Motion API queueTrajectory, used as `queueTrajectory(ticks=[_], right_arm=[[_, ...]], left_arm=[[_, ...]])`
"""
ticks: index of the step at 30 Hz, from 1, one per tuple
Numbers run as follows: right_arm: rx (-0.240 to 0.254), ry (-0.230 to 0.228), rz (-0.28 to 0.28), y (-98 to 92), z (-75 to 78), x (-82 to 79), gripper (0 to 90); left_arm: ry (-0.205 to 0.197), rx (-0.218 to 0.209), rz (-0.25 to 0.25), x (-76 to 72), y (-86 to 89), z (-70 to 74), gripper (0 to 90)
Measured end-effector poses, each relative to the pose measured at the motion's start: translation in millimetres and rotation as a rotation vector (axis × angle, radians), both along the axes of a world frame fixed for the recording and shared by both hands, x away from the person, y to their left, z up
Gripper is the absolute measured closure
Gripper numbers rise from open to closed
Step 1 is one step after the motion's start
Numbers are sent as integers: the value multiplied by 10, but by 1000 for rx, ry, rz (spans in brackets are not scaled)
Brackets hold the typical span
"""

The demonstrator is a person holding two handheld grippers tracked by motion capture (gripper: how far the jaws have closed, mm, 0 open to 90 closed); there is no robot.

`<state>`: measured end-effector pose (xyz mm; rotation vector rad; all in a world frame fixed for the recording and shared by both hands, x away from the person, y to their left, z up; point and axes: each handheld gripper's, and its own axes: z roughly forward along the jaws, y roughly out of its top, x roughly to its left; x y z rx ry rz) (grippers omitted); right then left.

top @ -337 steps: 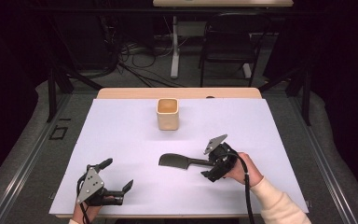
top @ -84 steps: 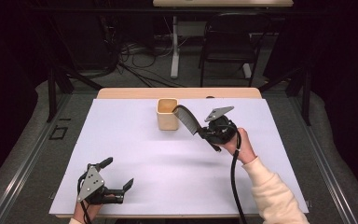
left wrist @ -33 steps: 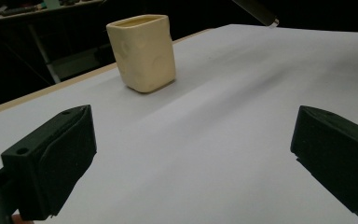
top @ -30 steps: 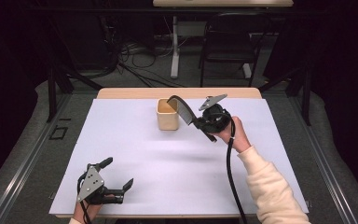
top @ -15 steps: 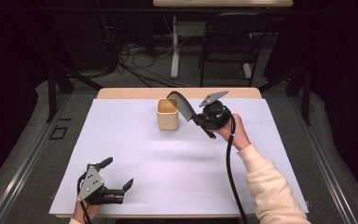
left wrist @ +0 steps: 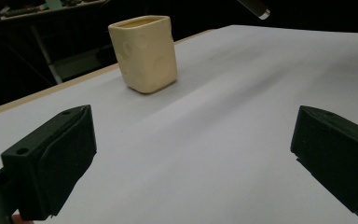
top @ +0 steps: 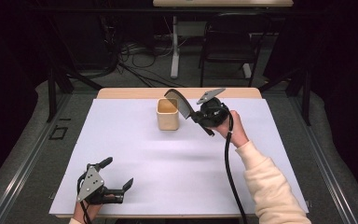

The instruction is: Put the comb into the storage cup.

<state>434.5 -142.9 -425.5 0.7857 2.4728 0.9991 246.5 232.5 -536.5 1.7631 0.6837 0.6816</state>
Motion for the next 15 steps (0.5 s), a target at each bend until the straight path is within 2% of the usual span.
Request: queueTrajectory(ticks=[15], right_arm=[[11,-14,4,107,69,101,721]], left_arm=[[0,0,-2,1,1,2,2]])
